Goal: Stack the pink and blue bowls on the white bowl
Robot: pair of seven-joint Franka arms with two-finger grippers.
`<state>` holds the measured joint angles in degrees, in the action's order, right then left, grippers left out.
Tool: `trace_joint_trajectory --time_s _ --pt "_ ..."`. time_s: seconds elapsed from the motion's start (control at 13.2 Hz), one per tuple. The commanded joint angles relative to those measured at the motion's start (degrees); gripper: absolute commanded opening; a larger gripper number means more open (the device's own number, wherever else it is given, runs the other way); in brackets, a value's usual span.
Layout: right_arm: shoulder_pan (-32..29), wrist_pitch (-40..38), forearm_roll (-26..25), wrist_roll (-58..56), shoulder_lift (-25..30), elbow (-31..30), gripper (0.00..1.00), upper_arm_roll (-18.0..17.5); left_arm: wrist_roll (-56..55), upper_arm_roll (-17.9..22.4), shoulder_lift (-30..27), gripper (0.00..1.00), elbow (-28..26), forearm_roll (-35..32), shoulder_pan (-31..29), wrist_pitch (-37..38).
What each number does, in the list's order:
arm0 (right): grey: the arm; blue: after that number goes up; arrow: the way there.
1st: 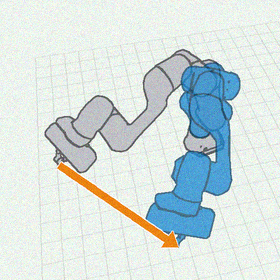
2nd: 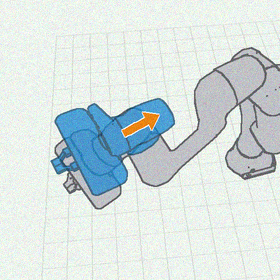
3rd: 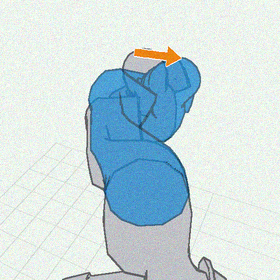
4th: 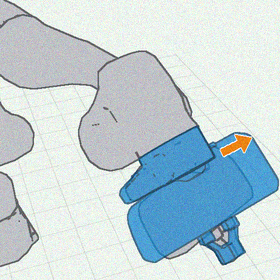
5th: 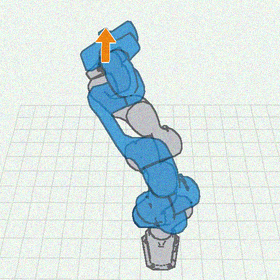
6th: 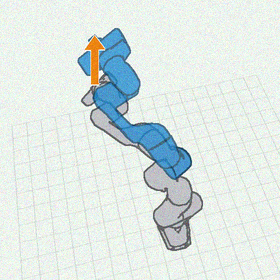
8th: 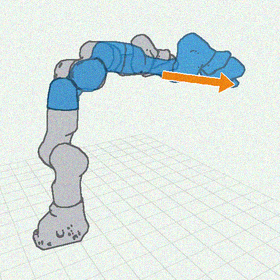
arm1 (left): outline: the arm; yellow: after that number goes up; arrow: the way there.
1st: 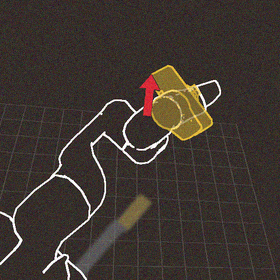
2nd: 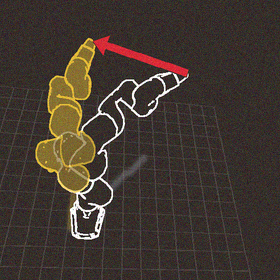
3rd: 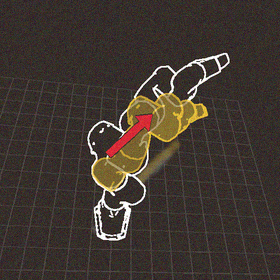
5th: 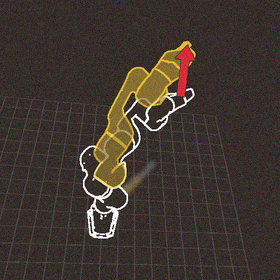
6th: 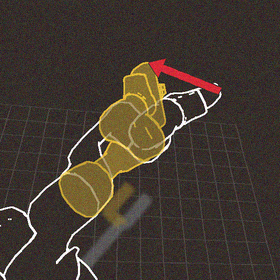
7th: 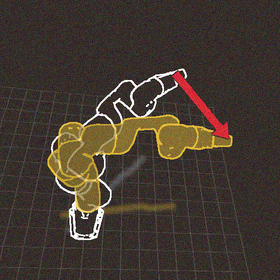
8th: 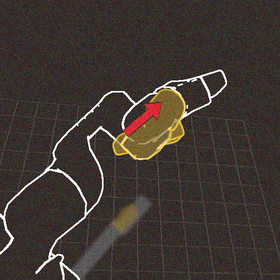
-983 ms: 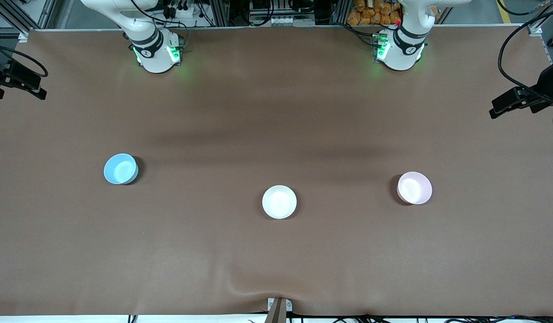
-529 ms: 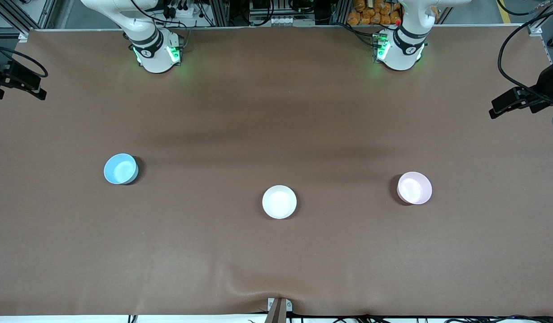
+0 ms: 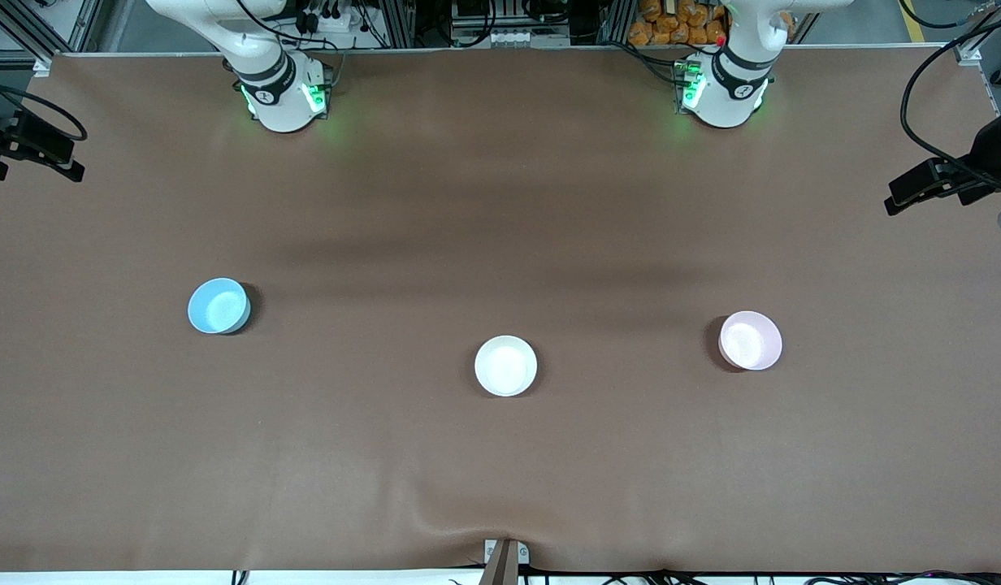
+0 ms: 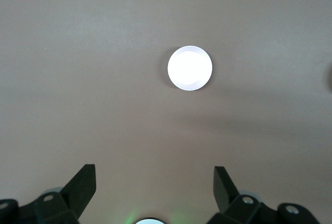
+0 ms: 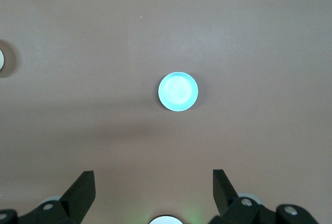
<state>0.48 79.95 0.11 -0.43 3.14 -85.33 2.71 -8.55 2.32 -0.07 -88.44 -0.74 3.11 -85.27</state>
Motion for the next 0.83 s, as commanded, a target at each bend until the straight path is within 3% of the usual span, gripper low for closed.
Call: trace_joint_trajectory --time_s 0.0,0.76 --pt "-0.92 0.39 1.03 -0.19 0.2 -0.45 1.0 -0.51 1.34 0.06 -1.07 1.0 -1.21 0.57 0.05 -0.42" --pt "-1.1 0.39 1.03 -0.19 0.29 -0.45 1.0 -0.51 1.43 -0.12 -1.77 1.0 -1.56 0.65 -0.03 -0.25"
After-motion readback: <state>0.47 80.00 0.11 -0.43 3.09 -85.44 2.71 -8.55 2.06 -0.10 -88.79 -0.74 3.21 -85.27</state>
